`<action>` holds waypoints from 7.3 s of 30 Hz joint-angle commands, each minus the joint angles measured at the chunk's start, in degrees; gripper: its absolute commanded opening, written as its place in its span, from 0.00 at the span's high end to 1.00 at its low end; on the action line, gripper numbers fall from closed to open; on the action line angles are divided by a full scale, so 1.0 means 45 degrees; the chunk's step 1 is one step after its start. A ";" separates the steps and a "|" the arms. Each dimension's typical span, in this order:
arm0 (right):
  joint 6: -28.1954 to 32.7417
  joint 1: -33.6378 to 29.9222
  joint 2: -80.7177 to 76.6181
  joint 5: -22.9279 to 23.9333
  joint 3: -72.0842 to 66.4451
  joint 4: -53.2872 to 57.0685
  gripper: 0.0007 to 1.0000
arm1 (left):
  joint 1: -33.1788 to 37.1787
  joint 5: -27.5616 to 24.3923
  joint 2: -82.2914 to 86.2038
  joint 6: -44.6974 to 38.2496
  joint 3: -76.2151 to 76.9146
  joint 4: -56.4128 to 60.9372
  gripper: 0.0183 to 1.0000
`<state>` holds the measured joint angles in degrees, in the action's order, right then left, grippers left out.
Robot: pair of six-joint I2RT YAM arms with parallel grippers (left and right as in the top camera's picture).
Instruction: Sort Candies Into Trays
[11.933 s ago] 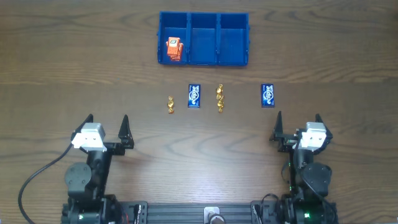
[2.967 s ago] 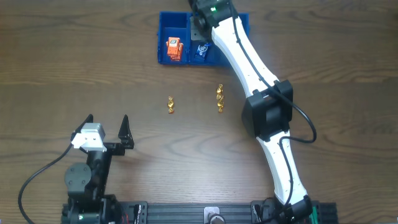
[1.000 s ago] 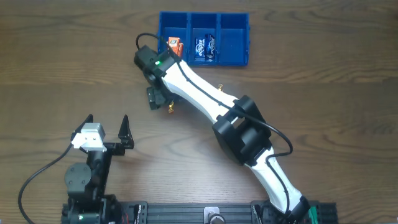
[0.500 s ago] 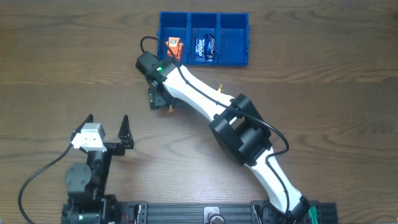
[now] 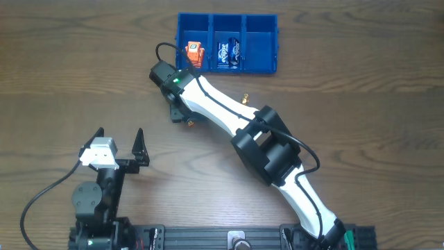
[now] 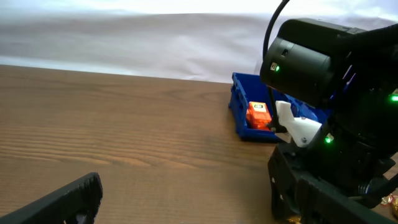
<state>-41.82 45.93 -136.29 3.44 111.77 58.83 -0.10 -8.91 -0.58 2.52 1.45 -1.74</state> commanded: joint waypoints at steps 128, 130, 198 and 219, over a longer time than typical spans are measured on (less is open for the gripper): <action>0.2239 -0.3628 0.2152 -0.1098 -0.3415 0.1909 0.00 | 0.0039 -0.0272 0.0083 -0.0189 -0.0262 -0.0413 0.00; 0.2239 -0.3842 0.2152 -0.1302 -0.3609 0.1496 0.00 | 0.0039 -0.0272 0.0083 -0.0185 -0.0262 -0.0413 0.00; 0.5314 -0.5246 0.5469 0.2992 -0.2846 -0.5314 0.96 | 0.0039 -0.0272 0.0083 -0.0185 -0.0262 -0.0413 0.00; 0.5309 -0.5799 0.3895 0.2492 -0.2492 -0.5158 0.00 | 0.0039 -0.0272 0.0083 -0.0189 -0.0262 -0.0413 0.00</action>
<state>-17.96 20.05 -119.63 15.49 98.78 33.91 -0.10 -8.91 -0.58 2.52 1.45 -1.74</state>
